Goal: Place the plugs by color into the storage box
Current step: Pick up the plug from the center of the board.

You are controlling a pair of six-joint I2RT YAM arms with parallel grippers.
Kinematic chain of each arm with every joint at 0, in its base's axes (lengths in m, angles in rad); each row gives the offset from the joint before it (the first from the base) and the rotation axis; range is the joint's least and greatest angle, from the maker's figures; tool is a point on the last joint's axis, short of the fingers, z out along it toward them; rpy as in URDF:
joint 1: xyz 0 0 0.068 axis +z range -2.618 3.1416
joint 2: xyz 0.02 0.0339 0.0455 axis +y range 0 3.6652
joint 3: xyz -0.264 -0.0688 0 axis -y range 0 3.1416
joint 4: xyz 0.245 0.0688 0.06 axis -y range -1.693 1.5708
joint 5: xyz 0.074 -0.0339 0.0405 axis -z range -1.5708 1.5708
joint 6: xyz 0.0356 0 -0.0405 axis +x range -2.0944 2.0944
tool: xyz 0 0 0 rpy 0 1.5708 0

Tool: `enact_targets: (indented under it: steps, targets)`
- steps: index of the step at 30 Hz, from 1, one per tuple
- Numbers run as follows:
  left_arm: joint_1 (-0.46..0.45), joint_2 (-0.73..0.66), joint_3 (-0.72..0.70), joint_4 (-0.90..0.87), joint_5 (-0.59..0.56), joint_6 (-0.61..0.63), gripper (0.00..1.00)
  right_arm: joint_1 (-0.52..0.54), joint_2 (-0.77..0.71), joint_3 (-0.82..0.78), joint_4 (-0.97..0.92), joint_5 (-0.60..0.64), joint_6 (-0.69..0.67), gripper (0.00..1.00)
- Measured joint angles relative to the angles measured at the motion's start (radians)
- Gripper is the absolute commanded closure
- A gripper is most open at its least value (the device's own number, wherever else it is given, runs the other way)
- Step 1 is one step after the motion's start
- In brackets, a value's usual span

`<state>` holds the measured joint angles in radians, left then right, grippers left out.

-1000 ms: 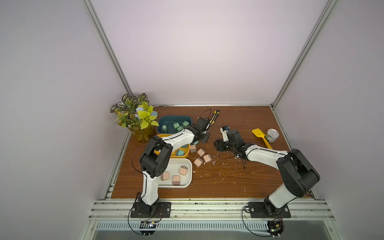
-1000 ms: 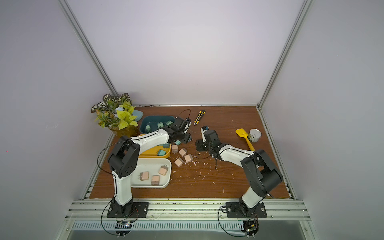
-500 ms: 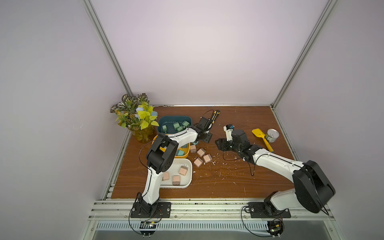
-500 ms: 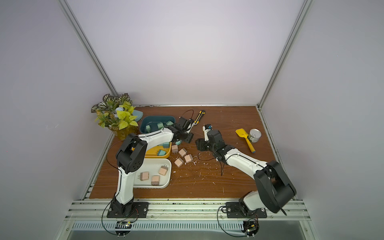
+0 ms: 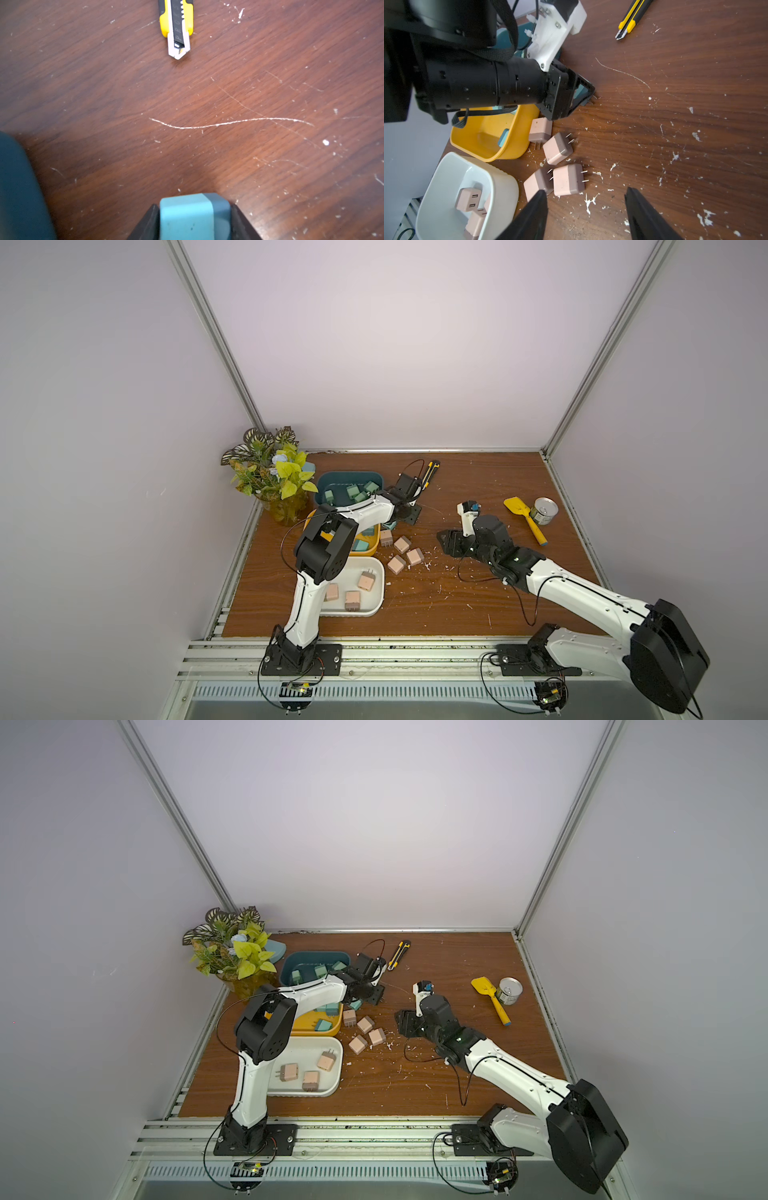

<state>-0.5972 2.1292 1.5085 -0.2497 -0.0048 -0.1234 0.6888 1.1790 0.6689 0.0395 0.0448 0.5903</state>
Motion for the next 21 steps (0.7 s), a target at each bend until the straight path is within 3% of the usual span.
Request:
enact_targets:
  steps: [11, 21]
  targets:
    - [-0.019, 0.0, 0.0, 0.005, -0.049, 0.029, 0.58, 0.006, 0.055, -0.001, 0.046, -0.001, 0.008, 0.34]
    - [-0.026, -0.002, 0.0, 0.005, -0.057, 0.035, 0.59, 0.006, 0.054, -0.001, 0.089, -0.001, 0.013, 0.33]
